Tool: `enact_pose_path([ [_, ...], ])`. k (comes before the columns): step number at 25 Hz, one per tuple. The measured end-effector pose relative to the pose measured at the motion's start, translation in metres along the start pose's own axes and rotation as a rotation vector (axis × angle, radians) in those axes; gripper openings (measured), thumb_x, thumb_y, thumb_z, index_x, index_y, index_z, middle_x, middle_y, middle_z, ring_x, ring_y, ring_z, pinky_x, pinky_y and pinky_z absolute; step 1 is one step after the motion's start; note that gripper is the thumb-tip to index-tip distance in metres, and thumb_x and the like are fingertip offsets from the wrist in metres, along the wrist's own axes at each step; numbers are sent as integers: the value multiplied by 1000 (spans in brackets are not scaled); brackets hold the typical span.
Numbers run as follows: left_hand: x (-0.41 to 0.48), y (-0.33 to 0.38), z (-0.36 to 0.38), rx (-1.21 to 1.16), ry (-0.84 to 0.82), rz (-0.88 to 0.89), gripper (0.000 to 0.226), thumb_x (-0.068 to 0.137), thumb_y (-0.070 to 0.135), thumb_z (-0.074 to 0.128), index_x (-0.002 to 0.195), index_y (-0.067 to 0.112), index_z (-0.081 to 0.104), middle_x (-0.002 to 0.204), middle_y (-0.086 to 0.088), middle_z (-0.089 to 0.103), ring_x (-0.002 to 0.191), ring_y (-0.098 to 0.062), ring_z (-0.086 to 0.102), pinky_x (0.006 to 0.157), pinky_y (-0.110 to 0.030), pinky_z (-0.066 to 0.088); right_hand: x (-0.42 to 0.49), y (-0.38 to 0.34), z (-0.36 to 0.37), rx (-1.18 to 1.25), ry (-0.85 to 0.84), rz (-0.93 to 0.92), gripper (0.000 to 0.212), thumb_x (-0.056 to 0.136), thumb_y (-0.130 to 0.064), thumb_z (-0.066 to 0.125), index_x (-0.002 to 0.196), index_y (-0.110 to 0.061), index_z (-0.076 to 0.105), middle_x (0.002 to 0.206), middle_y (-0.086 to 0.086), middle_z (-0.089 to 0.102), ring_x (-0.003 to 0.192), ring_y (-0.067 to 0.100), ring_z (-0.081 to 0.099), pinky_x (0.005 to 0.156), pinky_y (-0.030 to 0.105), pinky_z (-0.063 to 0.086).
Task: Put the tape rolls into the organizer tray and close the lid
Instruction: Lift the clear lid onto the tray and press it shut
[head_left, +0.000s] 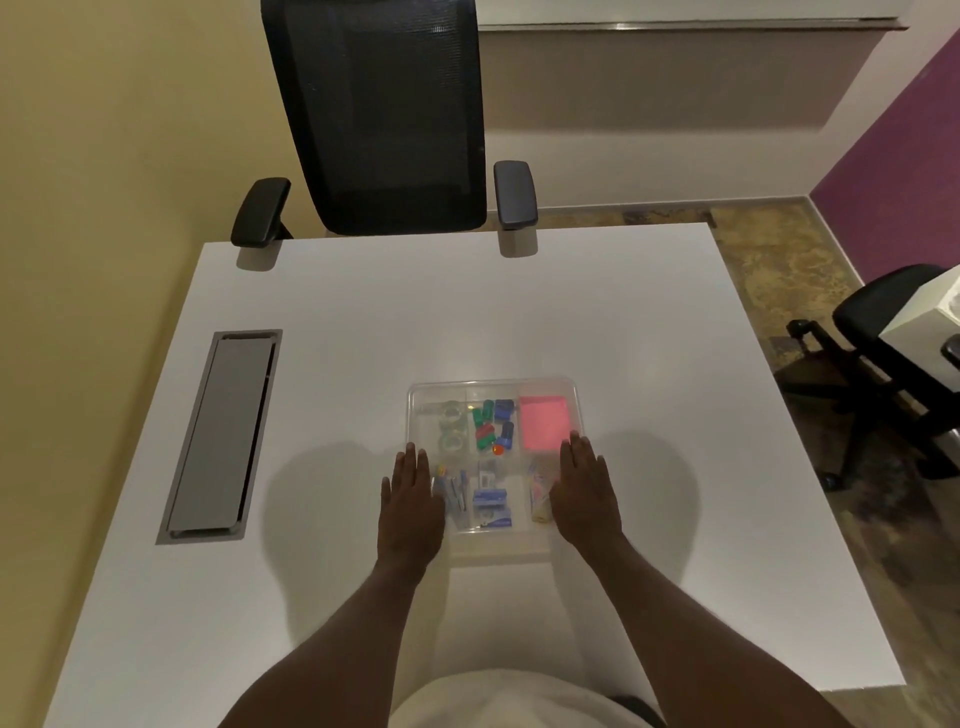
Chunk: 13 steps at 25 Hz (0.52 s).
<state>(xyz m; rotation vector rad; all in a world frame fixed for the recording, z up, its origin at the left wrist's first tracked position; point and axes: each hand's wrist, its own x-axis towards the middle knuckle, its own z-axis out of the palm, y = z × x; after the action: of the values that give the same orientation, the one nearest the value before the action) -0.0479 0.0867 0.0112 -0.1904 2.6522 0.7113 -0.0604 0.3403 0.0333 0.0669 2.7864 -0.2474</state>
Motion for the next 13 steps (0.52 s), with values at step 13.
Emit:
enact_pose_path([
  [13,-85,-28,52,124,54,57,82,111,44,34,168,14,-16,176,-2,-24,164,-17,-23,136,-39,-12,-97,19,67,40,-50,-21,76,102,-24,38,159,-4,-8,166,15,-20,156,31,-17,129,52,4],
])
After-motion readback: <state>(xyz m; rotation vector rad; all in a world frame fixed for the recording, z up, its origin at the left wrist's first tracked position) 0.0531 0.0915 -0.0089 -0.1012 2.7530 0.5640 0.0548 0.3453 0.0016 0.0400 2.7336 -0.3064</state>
